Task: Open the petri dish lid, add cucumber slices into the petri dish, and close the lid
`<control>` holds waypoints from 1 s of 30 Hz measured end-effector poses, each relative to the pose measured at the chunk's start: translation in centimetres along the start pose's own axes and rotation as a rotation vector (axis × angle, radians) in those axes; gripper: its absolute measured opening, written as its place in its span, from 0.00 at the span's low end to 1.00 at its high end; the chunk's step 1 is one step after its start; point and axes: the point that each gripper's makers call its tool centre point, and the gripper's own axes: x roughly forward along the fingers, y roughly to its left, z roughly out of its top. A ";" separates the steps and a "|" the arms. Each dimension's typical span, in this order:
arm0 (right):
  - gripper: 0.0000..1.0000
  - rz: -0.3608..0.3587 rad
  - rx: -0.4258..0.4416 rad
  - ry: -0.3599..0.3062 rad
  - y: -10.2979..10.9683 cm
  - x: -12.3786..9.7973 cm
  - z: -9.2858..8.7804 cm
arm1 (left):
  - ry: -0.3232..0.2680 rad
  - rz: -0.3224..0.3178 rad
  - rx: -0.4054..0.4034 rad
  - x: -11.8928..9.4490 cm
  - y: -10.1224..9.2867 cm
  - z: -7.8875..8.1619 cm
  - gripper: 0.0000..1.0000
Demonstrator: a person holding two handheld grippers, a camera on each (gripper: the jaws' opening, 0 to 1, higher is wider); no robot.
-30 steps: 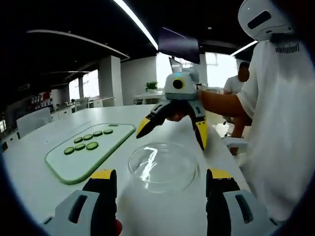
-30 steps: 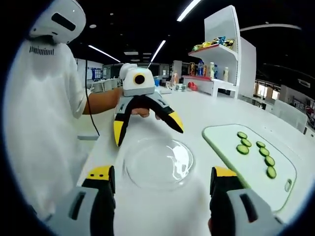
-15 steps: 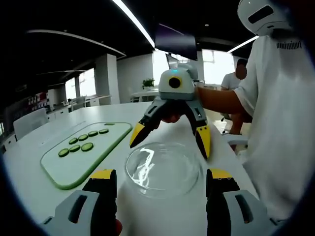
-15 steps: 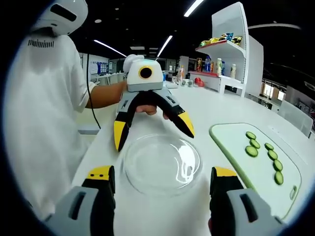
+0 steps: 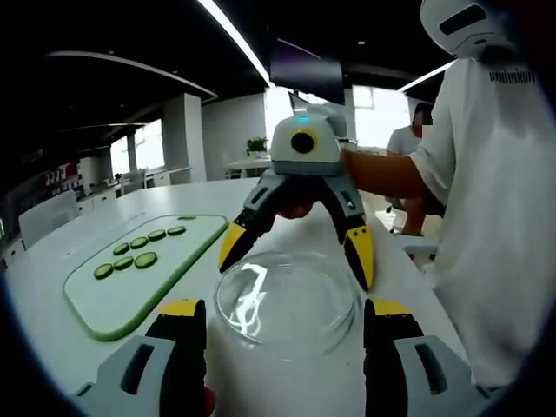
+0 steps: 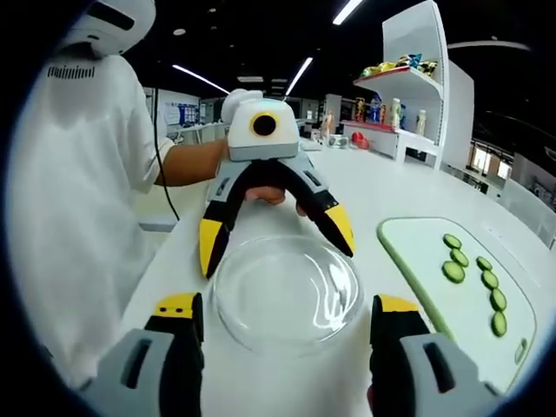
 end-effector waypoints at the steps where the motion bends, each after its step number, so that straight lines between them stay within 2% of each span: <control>1: 0.78 0.002 -0.001 0.002 0.0 0.0 0.0 | 0.000 -0.002 0.001 0.1 0.0 0.0 0.74; 30: 0.74 0.042 -0.023 0.005 0.0 0.7 0.3 | 0.016 -0.040 0.010 0.6 -0.1 -0.2 0.75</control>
